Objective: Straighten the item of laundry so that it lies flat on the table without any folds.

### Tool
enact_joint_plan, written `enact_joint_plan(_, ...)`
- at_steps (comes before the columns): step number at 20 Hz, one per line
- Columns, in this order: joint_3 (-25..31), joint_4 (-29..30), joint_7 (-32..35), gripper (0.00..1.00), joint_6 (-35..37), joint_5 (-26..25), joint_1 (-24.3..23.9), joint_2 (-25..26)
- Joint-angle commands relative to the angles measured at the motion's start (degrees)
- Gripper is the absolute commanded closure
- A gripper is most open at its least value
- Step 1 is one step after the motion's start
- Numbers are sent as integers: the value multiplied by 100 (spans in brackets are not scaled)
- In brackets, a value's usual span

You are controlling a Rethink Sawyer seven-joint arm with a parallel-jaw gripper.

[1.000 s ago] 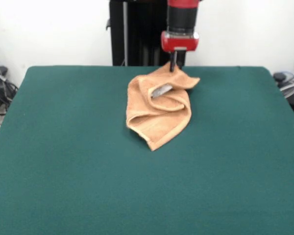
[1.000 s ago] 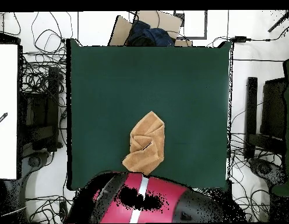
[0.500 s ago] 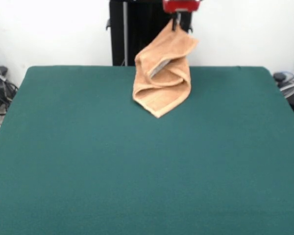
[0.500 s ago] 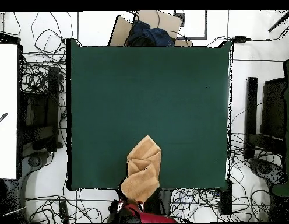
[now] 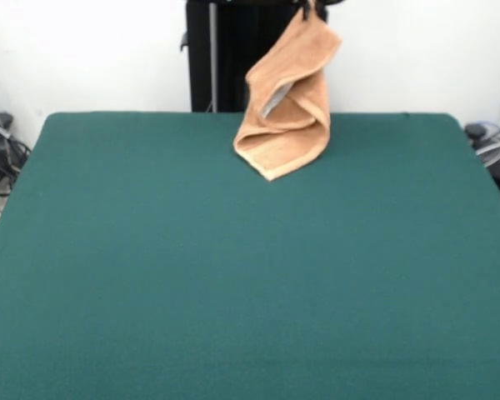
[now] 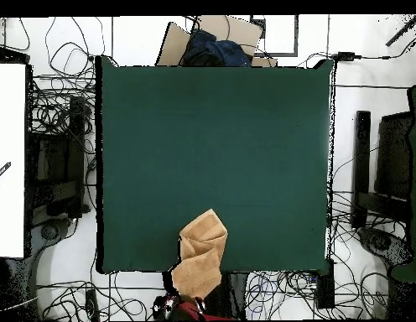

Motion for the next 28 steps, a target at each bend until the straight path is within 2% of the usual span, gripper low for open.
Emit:
enact_joint_plan(1,1413,261,509,100,1458,1196,-164,-1606)
enact_joint_plan(3,1237,239,220,100,1592,1242,-53,-1996)
enact_joint_plan(5,920,269,-16,100,1571,970,0,-2227)
enact_joint_plan(7,721,444,-267,100,1650,815,-80,-2512)
enact_joint_plan(9,758,693,-440,100,1559,831,-254,-2670)
enact_joint_plan(12,823,470,-339,100,1741,834,-228,-2525)
enact_joint_plan(17,1003,-438,-126,100,2606,901,56,-2438)
enact_joint_plan(19,1099,-819,37,100,2789,814,137,-2256)
enact_joint_plan(24,1175,-1381,315,100,2919,720,318,-1881)
enact_joint_plan(28,1157,-1507,443,100,2792,753,460,-1720)
